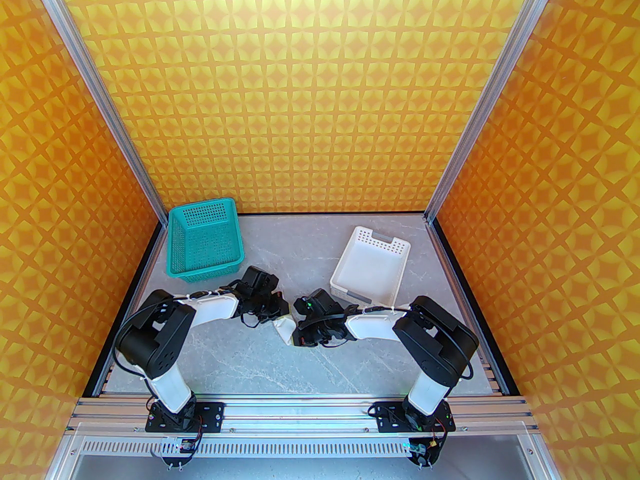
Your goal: Place the utensils on the paper napkin and roll it up
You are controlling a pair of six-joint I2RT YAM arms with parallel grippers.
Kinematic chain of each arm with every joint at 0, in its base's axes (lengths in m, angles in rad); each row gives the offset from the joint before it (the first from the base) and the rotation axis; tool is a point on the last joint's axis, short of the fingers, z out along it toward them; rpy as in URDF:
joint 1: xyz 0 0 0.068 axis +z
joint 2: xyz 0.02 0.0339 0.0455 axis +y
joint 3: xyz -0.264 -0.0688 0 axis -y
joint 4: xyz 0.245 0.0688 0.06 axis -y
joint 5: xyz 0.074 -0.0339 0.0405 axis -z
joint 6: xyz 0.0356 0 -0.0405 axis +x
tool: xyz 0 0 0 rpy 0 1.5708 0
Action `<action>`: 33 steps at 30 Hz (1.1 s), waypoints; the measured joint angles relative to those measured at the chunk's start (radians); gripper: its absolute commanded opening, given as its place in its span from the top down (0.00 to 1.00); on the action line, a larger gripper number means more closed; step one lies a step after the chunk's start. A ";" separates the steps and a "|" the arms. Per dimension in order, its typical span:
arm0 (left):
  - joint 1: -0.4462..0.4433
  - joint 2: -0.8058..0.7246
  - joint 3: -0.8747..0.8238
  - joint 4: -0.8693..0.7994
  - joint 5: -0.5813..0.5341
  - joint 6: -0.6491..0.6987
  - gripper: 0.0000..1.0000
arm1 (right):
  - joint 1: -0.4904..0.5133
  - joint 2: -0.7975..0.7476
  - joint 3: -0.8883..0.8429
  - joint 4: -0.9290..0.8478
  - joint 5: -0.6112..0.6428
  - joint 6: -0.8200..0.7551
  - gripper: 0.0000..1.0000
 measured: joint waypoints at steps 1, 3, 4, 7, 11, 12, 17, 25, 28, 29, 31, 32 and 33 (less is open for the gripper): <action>-0.002 0.005 0.000 0.000 -0.005 0.000 0.99 | 0.000 0.000 -0.001 0.001 0.000 0.000 1.00; -0.005 0.013 0.001 0.002 -0.012 0.002 0.99 | 0.000 -0.002 -0.006 0.010 0.000 0.001 1.00; -0.006 0.016 0.002 0.003 -0.013 0.004 0.99 | 0.000 -0.004 -0.009 0.016 0.000 0.001 0.99; -0.011 0.018 0.004 0.006 -0.016 0.007 1.00 | 0.002 -0.022 -0.023 0.023 0.016 0.006 0.96; -0.017 0.019 0.004 0.013 -0.023 0.010 1.00 | 0.002 -0.093 -0.068 -0.019 0.072 0.024 0.86; -0.017 0.019 0.004 0.014 -0.024 0.011 1.00 | 0.002 -0.116 -0.083 -0.035 0.084 0.027 0.84; -0.018 0.019 0.004 0.014 -0.029 0.018 1.00 | 0.002 -0.275 -0.134 -0.114 0.148 0.048 0.70; -0.018 0.019 0.004 0.014 -0.032 0.026 1.00 | 0.015 -0.368 -0.146 -0.051 0.187 0.100 0.53; -0.018 0.019 0.004 0.014 -0.032 0.026 1.00 | 0.045 -0.328 -0.125 -0.031 0.187 0.116 0.52; -0.020 0.019 0.004 0.014 -0.032 0.026 1.00 | 0.055 -0.310 -0.117 -0.020 0.187 0.122 0.52; -0.021 0.019 0.004 0.015 -0.032 0.026 1.00 | 0.072 -0.273 -0.105 0.006 0.187 0.133 0.52; -0.023 0.019 0.004 0.015 -0.033 0.026 1.00 | 0.079 -0.257 -0.101 0.020 0.187 0.137 0.52; -0.024 0.019 0.004 0.015 -0.035 0.026 1.00 | 0.083 -0.244 -0.097 0.027 0.187 0.141 0.52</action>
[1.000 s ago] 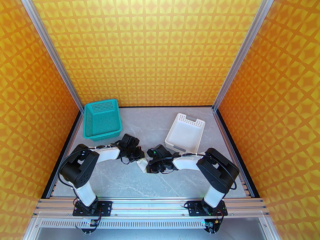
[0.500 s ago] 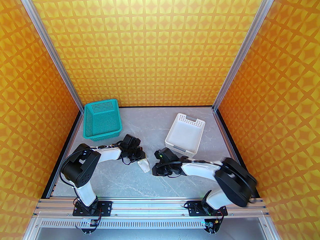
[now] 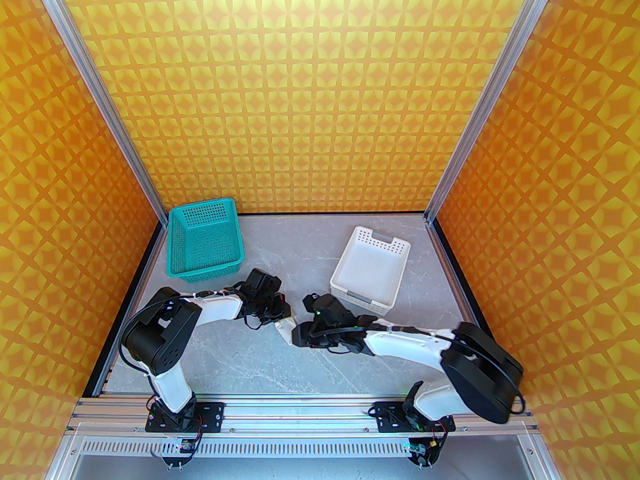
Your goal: Place the utensils on the paper napkin and roll it up
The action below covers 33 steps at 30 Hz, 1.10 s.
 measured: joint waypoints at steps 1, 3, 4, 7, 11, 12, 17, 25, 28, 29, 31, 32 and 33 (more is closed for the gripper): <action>0.000 0.000 0.000 0.000 -0.001 0.000 1.00 | 0.003 0.011 0.006 0.005 0.000 0.002 0.52; 0.000 0.000 0.000 0.000 -0.001 0.000 1.00 | 0.005 0.035 0.027 0.011 0.000 0.002 0.52; 0.000 0.000 0.000 0.000 -0.001 0.000 1.00 | 0.007 0.042 0.036 0.012 0.000 0.002 0.52; 0.000 0.000 0.001 -0.001 -0.001 0.001 1.00 | 0.011 0.063 0.060 0.025 0.000 0.002 0.52; -0.001 0.000 0.002 -0.001 -0.002 0.003 1.00 | 0.016 0.091 0.064 0.033 0.000 0.003 0.54; -0.001 0.000 0.002 -0.001 -0.002 0.003 1.00 | 0.017 0.099 0.065 0.035 0.000 0.003 0.54; -0.001 0.000 0.002 -0.001 -0.005 0.004 1.00 | 0.023 0.131 0.079 0.035 -0.001 0.003 0.54; -0.001 0.004 0.006 -0.002 -0.005 0.004 1.00 | 0.037 0.174 0.104 0.043 0.000 0.003 0.58; -0.001 0.005 0.008 -0.002 -0.005 0.004 1.00 | 0.037 0.185 0.104 0.045 0.000 0.003 0.60; -0.001 0.005 0.008 -0.002 -0.005 0.004 1.00 | 0.037 0.189 0.105 0.046 0.000 0.003 0.61; -0.001 0.005 0.008 -0.002 -0.005 0.004 1.00 | 0.037 0.197 0.106 0.049 0.000 0.003 0.64; -0.001 0.005 0.008 -0.002 -0.005 0.004 1.00 | 0.037 0.200 0.106 0.051 0.000 0.005 0.65; -0.001 0.005 0.009 -0.002 -0.006 0.004 1.00 | 0.037 0.200 0.106 0.053 0.000 0.006 0.67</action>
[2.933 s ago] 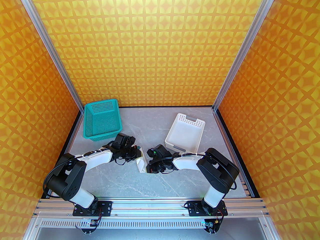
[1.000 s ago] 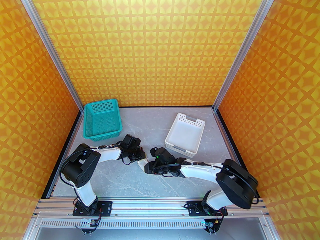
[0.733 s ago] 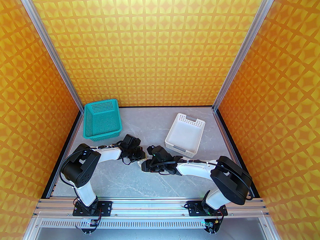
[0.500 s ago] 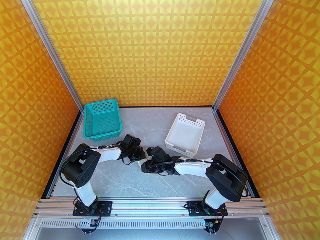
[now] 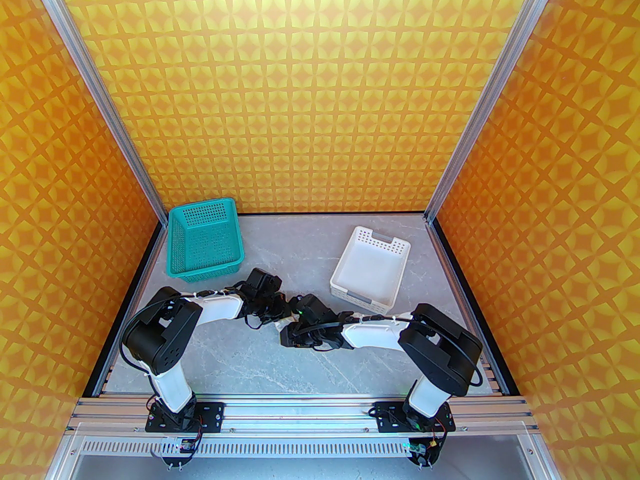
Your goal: Place the utensils on the paper napkin and roll it up
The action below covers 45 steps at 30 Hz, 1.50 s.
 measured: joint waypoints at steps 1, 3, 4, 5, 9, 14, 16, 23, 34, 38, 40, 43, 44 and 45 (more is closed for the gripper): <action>0.000 0.000 0.000 0.000 0.000 0.000 1.00 | 0.000 0.000 0.000 0.000 0.000 0.000 0.68; 0.000 0.000 0.000 0.000 -0.002 0.002 1.00 | 0.000 0.005 0.000 0.004 0.000 0.003 0.72; 0.000 0.000 0.000 0.000 -0.002 0.002 1.00 | 0.000 0.007 -0.002 0.008 0.000 0.006 0.75; 0.000 0.000 0.000 0.000 -0.002 0.003 1.00 | 0.000 0.008 -0.003 0.012 0.000 0.010 0.76; 0.000 0.000 0.000 0.000 -0.002 0.003 1.00 | 0.000 0.010 -0.015 0.030 0.000 0.019 0.83; 0.000 0.003 0.000 0.000 -0.002 0.002 1.00 | 0.000 0.010 -0.039 0.066 0.000 0.023 0.88; 0.000 0.006 0.003 0.000 -0.002 0.002 1.00 | 0.000 0.010 -0.046 0.077 0.000 0.026 0.89; -0.003 0.013 0.013 -0.007 -0.002 0.002 1.00 | 0.005 0.003 -0.074 0.117 0.000 0.037 0.95; -0.011 0.015 0.015 -0.006 -0.002 0.002 1.00 | 0.012 -0.071 -0.116 0.054 -0.016 0.036 0.69; -0.011 0.015 0.015 -0.005 -0.003 0.002 1.00 | -0.003 -0.185 -0.121 -0.083 -0.020 0.006 0.55; -0.011 0.015 0.015 -0.005 -0.004 0.002 1.00 | -0.035 -0.250 -0.120 -0.131 -0.020 -0.016 0.49; -0.013 0.015 0.016 -0.005 -0.006 0.002 1.00 | -0.102 -0.303 -0.116 -0.172 -0.018 -0.049 0.42; -0.013 0.015 0.016 -0.005 -0.007 0.002 1.00 | -0.123 -0.304 -0.111 -0.177 -0.016 -0.059 0.39; -0.013 0.015 0.017 -0.005 -0.008 0.002 1.00 | -0.135 -0.299 -0.107 -0.178 -0.014 -0.065 0.37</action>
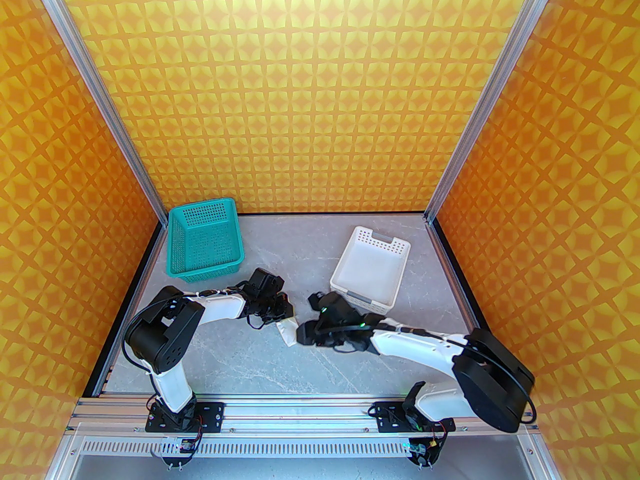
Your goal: Place the utensils on the paper napkin and roll it up
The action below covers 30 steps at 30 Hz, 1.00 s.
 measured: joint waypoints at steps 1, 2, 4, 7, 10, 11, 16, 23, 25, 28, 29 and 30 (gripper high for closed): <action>0.000 0.000 0.000 0.000 -0.001 0.000 1.00 | -0.010 0.010 0.007 0.001 0.005 -0.004 0.36; 0.000 0.000 0.000 0.000 -0.002 0.000 1.00 | -0.013 0.026 0.016 0.005 0.007 -0.006 0.35; -0.001 0.000 0.000 0.000 -0.002 0.000 1.00 | -0.013 0.066 0.035 0.027 0.007 -0.007 0.33; -0.002 0.000 0.000 0.000 -0.002 0.000 1.00 | -0.011 0.125 0.053 0.074 0.007 -0.006 0.32; -0.005 0.000 0.002 0.000 -0.005 0.000 1.00 | -0.011 0.170 0.055 0.121 0.006 -0.003 0.32; -0.006 0.000 0.003 -0.001 -0.006 -0.001 1.00 | -0.011 0.185 0.055 0.138 0.006 -0.003 0.32; -0.008 0.002 0.010 -0.003 -0.016 -0.003 1.00 | -0.004 0.232 0.055 0.186 0.005 0.002 0.37; -0.013 0.005 0.017 -0.008 -0.026 -0.003 1.00 | 0.019 0.270 0.061 0.226 0.006 0.015 0.41; -0.014 0.005 0.017 -0.008 -0.026 -0.004 1.00 | 0.018 0.274 0.062 0.227 0.007 0.021 0.43; -0.015 0.005 0.017 -0.008 -0.028 -0.004 1.00 | 0.017 0.278 0.064 0.226 0.010 0.031 0.48; -0.015 0.005 0.017 -0.008 -0.028 -0.004 1.00 | 0.016 0.281 0.064 0.225 0.012 0.035 0.49; -0.015 0.004 0.017 -0.008 -0.028 -0.004 1.00 | 0.016 0.282 0.064 0.224 0.014 0.037 0.51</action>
